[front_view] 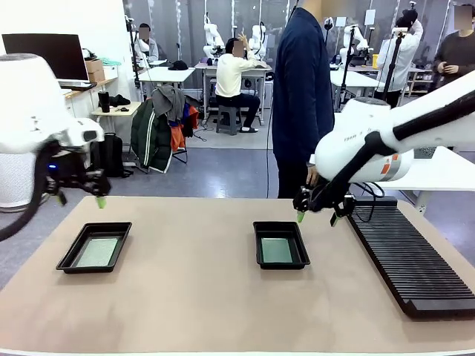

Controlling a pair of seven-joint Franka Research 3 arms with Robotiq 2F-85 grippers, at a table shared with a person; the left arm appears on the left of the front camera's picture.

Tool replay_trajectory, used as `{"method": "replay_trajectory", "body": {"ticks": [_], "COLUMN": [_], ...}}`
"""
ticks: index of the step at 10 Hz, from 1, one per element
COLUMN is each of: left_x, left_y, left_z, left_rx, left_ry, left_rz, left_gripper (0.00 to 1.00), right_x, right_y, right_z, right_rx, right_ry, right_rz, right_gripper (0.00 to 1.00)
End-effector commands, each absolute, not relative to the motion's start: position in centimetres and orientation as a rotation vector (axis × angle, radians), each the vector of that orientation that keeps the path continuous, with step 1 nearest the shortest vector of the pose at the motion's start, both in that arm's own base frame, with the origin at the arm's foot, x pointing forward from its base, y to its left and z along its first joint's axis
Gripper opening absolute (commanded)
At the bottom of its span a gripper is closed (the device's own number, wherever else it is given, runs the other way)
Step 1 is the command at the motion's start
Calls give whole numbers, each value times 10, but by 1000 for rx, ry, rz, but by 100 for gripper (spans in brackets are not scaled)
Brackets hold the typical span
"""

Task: Inspect and transfer BCBs to ESD trays.
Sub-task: Pick up the ESD tray and place it on the left side of the table.

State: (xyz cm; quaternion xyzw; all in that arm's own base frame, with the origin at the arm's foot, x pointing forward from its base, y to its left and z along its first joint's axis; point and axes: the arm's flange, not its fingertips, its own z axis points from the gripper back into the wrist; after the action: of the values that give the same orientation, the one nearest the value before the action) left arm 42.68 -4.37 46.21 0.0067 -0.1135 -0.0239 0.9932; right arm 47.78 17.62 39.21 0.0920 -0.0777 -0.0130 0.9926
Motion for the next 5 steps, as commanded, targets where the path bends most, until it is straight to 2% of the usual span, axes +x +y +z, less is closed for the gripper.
{"method": "replay_trajectory", "body": {"ticks": [1, 2, 5], "left_x": [422, 419, 423], "left_y": [-109, -155, -282], "left_z": [455, 451, 434], "left_rx": [-23, -20, -8], "left_ry": [-271, -280, -288], "left_rz": [-12, -28, -26], "left_gripper": [100, 100, 100], "right_x": [473, 475, 483], "right_y": [115, 83, 6], "right_z": [404, 408, 407], "right_rx": [387, 514, 700], "right_ry": [-104, -76, -10], "right_rz": [-105, -143, -170], "right_gripper": [100, 100, 100]}}
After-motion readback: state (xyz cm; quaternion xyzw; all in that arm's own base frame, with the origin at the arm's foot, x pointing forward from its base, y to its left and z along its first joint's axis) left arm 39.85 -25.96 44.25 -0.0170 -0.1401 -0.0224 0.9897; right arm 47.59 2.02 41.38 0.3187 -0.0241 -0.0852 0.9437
